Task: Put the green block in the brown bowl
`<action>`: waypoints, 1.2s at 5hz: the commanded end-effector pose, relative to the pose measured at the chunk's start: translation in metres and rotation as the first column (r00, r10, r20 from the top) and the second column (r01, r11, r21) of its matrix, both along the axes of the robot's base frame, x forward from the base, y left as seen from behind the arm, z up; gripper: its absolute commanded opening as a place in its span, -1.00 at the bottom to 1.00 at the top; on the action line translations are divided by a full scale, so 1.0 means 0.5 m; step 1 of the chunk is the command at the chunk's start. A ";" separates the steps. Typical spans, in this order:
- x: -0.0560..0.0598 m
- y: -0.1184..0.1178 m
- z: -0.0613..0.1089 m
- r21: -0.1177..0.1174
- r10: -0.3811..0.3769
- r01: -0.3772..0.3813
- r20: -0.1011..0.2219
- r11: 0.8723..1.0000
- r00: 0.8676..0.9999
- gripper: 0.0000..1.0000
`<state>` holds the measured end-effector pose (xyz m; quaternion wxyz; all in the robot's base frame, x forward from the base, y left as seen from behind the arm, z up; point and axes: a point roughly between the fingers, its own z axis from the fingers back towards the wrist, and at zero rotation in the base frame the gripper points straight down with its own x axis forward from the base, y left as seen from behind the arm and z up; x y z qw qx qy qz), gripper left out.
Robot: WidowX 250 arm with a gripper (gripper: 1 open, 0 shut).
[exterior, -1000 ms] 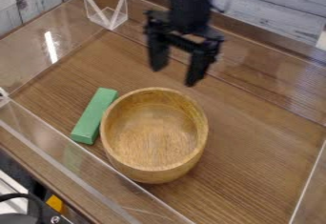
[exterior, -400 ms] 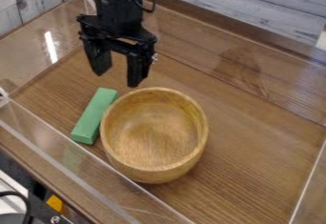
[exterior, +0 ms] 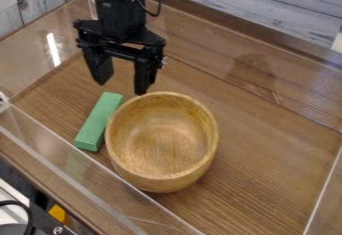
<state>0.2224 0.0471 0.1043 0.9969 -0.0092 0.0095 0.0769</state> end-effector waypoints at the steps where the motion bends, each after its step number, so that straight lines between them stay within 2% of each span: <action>1: 0.012 -0.027 0.003 0.001 0.004 -0.004 0.018 1.000 1.000 1.00; 2: 0.007 0.003 0.003 -0.002 0.096 -0.096 0.035 0.995 0.995 1.00; 3: 0.007 0.002 -0.001 -0.003 0.153 -0.153 0.026 0.988 0.988 1.00; 4: -0.003 -0.018 -0.014 -0.003 0.104 -0.104 0.018 0.995 0.994 1.00; 5: -0.010 -0.023 -0.020 -0.012 0.067 -0.066 0.030 0.998 0.997 1.00; 6: -0.005 -0.037 -0.024 -0.018 0.077 -0.077 0.034 0.997 0.996 1.00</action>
